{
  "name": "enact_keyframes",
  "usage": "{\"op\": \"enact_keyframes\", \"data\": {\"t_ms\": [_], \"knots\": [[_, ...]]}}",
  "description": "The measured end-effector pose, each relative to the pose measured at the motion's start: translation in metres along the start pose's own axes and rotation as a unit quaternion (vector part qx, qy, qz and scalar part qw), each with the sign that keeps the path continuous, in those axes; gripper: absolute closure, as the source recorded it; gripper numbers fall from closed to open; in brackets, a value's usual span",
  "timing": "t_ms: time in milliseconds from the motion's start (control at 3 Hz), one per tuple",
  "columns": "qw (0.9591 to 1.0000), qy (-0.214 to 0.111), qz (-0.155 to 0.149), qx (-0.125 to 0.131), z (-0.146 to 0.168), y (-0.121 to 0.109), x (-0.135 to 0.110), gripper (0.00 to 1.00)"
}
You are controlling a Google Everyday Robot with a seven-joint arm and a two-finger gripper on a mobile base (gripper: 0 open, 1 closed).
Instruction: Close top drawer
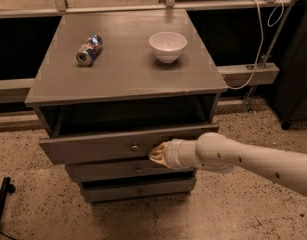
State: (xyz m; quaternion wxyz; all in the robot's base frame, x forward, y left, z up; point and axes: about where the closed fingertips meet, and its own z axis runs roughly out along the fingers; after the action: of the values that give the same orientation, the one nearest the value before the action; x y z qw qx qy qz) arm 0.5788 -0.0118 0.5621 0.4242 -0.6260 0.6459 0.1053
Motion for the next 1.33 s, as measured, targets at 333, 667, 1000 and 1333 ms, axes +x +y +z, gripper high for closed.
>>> {"op": "enact_keyframes", "data": {"t_ms": [333,667,1000,1333], "knots": [[0.9999,-0.002,0.0,0.016,0.004,-0.015,-0.002,1.0],[0.9994,-0.008,0.005,0.033,0.007,-0.032,-0.004,1.0],[0.9989,-0.007,0.01,0.044,0.009,-0.041,-0.005,1.0],[0.9982,-0.018,0.01,0.056,0.008,-0.047,-0.003,1.0]]}}
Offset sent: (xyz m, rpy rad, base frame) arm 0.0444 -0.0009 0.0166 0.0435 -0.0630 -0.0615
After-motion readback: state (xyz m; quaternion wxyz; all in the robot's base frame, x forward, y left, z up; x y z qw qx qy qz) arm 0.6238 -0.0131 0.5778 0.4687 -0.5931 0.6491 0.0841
